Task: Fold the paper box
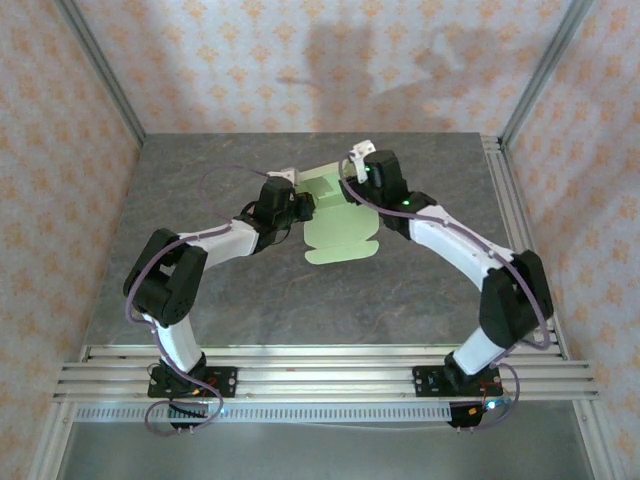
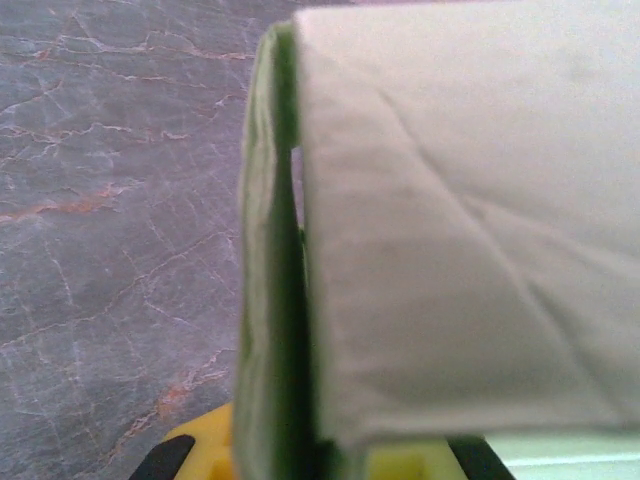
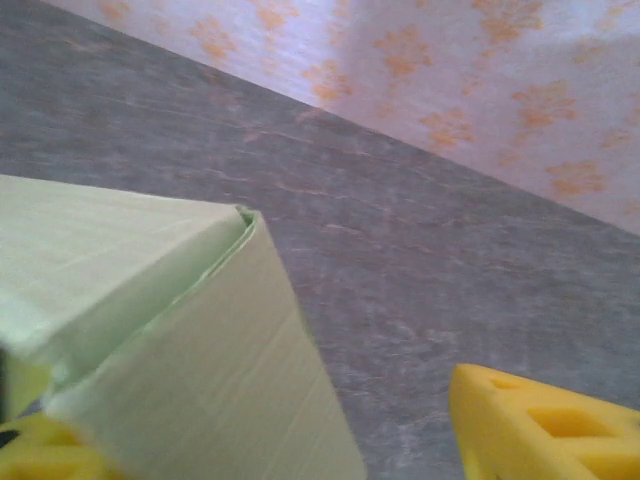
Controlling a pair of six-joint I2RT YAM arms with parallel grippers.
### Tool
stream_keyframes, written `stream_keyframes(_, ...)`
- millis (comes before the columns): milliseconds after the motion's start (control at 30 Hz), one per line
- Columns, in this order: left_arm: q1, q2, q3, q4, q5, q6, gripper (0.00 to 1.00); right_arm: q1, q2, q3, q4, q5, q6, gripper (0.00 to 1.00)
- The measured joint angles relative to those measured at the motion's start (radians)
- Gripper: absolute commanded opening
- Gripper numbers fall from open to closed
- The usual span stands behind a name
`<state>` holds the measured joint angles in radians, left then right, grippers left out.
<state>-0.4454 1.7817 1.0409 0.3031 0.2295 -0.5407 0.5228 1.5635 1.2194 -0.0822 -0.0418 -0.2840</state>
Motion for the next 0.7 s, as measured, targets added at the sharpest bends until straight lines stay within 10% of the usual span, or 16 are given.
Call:
stream_keyframes(400, 0.000, 0.000, 0.000, 0.000, 0.004, 0.000, 0.00, -0.216, -0.147, -0.088, 0.008, -0.513, 0.043, 0.69)
stream_keyframes(700, 0.000, -0.001, 0.000, 0.000, 0.018, 0.000, 0.00, -0.238, -0.076, -0.041, -0.010, -0.672, 0.033, 0.61)
